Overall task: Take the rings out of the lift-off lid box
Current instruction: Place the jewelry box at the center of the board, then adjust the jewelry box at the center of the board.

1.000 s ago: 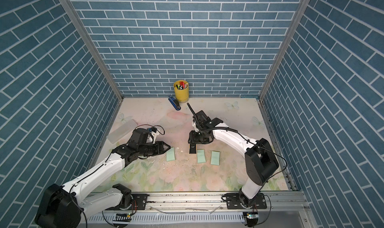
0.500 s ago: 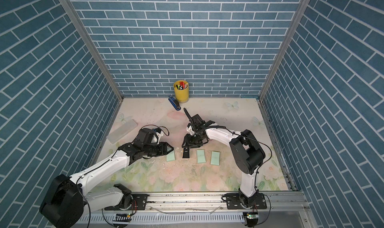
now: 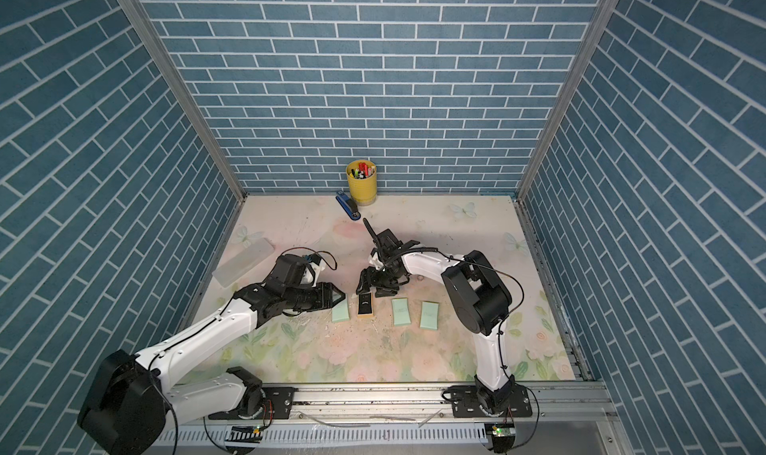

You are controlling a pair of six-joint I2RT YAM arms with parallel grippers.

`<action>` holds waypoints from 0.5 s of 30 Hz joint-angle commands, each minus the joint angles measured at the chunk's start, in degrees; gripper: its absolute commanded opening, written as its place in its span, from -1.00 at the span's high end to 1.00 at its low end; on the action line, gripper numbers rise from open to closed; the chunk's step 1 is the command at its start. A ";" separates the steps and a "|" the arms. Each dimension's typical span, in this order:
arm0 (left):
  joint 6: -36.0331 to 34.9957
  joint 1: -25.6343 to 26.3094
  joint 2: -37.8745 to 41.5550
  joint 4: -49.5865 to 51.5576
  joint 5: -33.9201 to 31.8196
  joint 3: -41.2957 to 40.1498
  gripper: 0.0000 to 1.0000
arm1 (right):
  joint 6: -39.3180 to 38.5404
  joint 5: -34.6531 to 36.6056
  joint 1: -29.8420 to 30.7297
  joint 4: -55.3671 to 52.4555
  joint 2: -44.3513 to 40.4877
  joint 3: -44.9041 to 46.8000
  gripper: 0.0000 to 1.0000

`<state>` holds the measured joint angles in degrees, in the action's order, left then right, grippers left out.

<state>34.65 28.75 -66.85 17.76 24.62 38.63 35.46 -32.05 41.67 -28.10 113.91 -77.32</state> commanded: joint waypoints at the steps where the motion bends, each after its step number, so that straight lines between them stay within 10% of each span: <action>1: -1.21 0.23 -0.18 2.79 -0.19 1.14 -0.14 | -3.32 4.92 -0.10 -5.36 -4.34 -2.22 -0.45; 15: 1.99 8.14 -9.02 3.34 -6.60 4.97 0.30 | -6.20 15.42 4.48 -8.29 -14.06 10.49 0.41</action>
<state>35.38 35.79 -74.87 20.49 21.08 42.00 30.09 -19.68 45.17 -35.83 98.80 -69.43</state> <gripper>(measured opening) 0.353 0.300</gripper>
